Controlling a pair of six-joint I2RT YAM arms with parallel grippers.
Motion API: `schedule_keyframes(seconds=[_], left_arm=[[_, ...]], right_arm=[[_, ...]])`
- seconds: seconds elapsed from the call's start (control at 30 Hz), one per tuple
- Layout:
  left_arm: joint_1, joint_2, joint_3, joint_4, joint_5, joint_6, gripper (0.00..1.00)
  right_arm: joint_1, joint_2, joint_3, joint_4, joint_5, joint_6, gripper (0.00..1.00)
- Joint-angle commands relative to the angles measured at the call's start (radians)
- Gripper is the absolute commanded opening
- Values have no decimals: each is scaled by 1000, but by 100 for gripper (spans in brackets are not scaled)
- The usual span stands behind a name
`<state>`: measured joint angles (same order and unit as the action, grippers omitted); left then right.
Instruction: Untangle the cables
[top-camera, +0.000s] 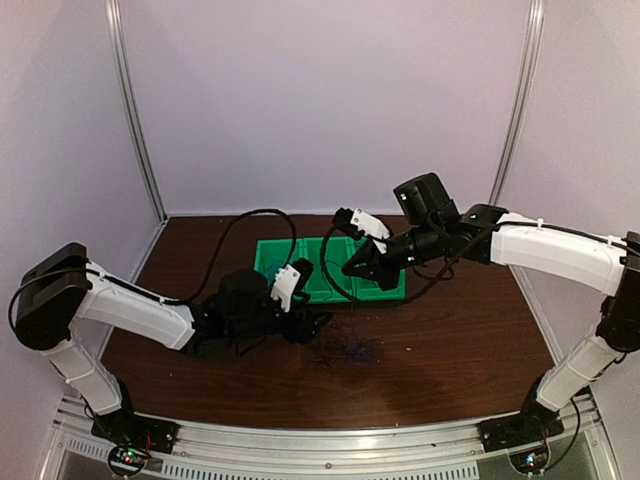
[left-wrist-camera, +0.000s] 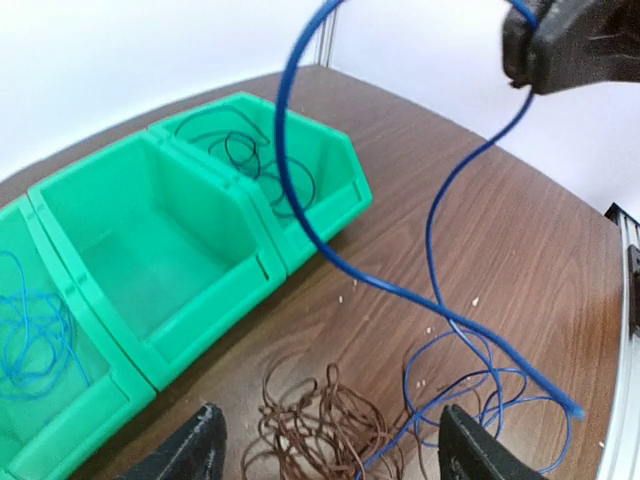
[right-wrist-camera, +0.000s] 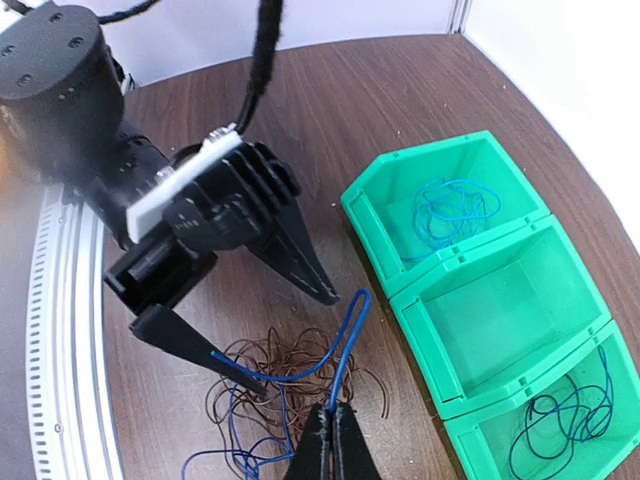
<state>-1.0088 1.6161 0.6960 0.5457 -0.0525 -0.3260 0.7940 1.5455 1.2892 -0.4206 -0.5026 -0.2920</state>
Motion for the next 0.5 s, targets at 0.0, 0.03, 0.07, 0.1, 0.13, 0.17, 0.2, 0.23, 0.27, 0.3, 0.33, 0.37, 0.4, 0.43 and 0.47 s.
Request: schedule_keyframes(seconds=[0.0,0.03,0.07,0.1,0.13,0.17,0.2,0.23,0.27,0.3,0.33,0.37,0.4,0.43,0.47], left_arm=[[4,84,107,200,-67,88,75],[3,118,151,186,-91,91,75],[5,167,191,184,-92,100,75],[4,204,229,186,-66,114,74],[5,241,264,187,-23,122,73],[6,272,296,192,22,123,72],[5,302,316,206,83,119,70],[6,328,325,227,129,106,69],[6,350,326,251,153,90,68],[6,371,325,274,173,75,68],[6,392,326,283,192,66,67],[6,415,332,281,209,60,66],[6,438,341,273,218,52,66],[6,462,351,264,228,45,65],[6,485,364,247,237,41,64]], right_arm=[[-5,-67,43,-83,-56,-40,0],[-4,-77,48,-94,-69,-47,0],[-4,-89,53,-102,-81,-53,0],[-5,-100,56,-109,-88,-61,0],[-5,-112,59,-114,-85,-70,0],[-4,-125,65,-121,-74,-82,0],[-5,-137,76,-130,-62,-97,0],[-7,-150,93,-143,-48,-116,0],[-12,-166,112,-156,-37,-131,0],[-18,-184,130,-166,-28,-144,0],[-25,-201,154,-173,-20,-157,0],[-34,-217,180,-180,-10,-168,0],[-46,-230,217,-186,1,-175,0],[-62,-238,259,-195,11,-180,0],[-80,-242,320,-210,17,-187,0]])
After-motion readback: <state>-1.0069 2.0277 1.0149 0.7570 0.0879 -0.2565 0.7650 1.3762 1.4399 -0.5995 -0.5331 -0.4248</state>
